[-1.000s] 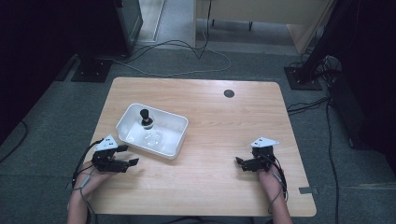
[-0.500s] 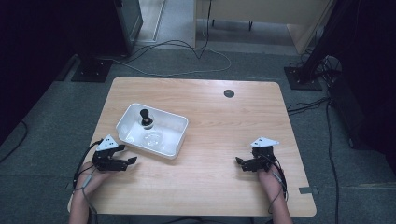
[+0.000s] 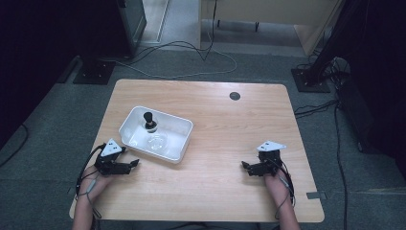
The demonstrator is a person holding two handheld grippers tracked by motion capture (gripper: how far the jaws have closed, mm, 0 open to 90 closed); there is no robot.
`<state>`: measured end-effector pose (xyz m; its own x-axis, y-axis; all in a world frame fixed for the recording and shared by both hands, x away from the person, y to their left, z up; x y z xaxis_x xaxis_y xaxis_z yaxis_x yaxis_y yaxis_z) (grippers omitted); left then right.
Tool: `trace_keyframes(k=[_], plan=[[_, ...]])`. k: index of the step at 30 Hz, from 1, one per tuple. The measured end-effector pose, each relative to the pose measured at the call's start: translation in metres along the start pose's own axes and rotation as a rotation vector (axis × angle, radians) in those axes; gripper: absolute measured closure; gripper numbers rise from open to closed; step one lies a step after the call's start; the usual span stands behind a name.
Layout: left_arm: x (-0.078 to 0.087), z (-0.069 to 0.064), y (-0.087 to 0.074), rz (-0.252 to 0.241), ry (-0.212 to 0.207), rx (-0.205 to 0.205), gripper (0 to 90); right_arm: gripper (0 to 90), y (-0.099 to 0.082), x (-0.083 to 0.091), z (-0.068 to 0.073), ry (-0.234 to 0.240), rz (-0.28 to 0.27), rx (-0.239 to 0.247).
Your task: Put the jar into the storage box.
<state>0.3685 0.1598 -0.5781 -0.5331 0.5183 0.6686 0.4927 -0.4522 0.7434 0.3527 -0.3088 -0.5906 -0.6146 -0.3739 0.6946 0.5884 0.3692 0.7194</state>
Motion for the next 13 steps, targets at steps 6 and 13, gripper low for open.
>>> trace_keyframes(k=[6, 13], plan=[[0.0001, 0.0012, -0.0001, -0.001, 0.003, 0.005, 20.9, 0.0, 0.0000, 0.0000, 0.0000, 0.000, 0.000, 0.000], [0.0001, 0.0012, -0.0001, 0.000, 0.004, 0.002, 20.8, 0.0, 0.0000, 0.0000, 0.0000, 0.000, 0.000, 0.000]])
Point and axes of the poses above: each handheld gripper's, and its own axes: x roughly backward along the jaws, y roughly out of its top, z roughly to its left, the point moved 9 cm from there along -x, roughly forward along the jaws, and after that the axes turned 2 degrees about -y, right-handed, at the moved point
